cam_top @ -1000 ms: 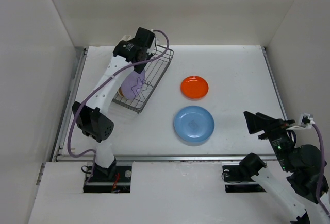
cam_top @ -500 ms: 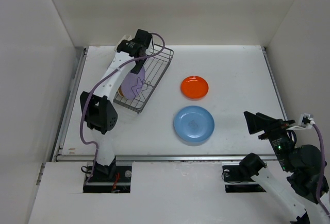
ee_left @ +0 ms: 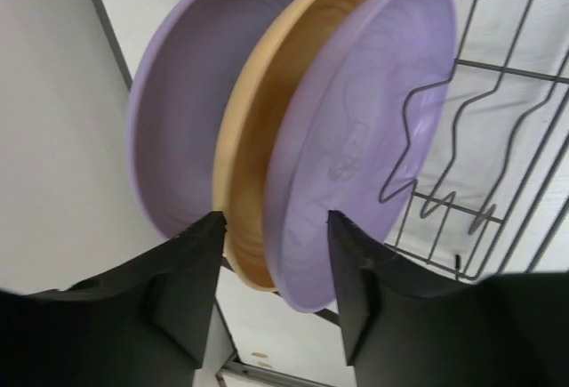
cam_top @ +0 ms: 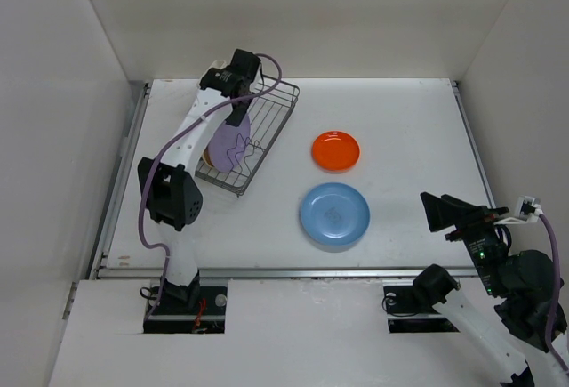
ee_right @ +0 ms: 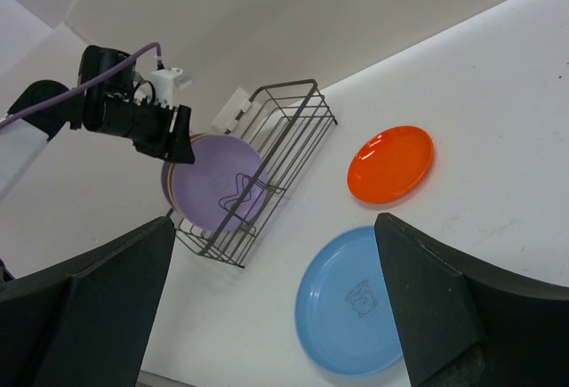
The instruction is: Unload the plates from the dish rack
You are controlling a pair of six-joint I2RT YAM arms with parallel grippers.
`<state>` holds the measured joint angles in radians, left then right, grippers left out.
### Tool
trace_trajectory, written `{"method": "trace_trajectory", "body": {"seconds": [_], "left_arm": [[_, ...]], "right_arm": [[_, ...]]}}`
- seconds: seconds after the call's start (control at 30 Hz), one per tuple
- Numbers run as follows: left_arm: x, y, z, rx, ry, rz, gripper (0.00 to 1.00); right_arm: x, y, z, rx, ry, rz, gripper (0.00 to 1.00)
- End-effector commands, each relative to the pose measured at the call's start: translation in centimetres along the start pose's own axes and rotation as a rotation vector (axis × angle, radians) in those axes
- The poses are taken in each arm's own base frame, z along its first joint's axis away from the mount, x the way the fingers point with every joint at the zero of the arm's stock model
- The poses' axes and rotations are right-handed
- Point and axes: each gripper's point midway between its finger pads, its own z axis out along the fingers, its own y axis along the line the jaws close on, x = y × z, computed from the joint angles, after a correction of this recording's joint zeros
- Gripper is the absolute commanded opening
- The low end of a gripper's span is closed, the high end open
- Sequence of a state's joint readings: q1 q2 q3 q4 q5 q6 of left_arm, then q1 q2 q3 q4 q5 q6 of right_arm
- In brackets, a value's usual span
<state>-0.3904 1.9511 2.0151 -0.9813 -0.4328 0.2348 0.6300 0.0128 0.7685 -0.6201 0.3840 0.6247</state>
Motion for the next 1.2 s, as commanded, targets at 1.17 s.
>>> {"method": "trace_trajectory", "body": {"seconds": [1.17], "left_arm": [[1.0, -2.4, 1.7, 0.067, 0.004, 0.014, 0.38]], "right_arm": [[-0.9, 0.9, -0.3, -0.055, -0.039, 0.013, 1.0]]}}
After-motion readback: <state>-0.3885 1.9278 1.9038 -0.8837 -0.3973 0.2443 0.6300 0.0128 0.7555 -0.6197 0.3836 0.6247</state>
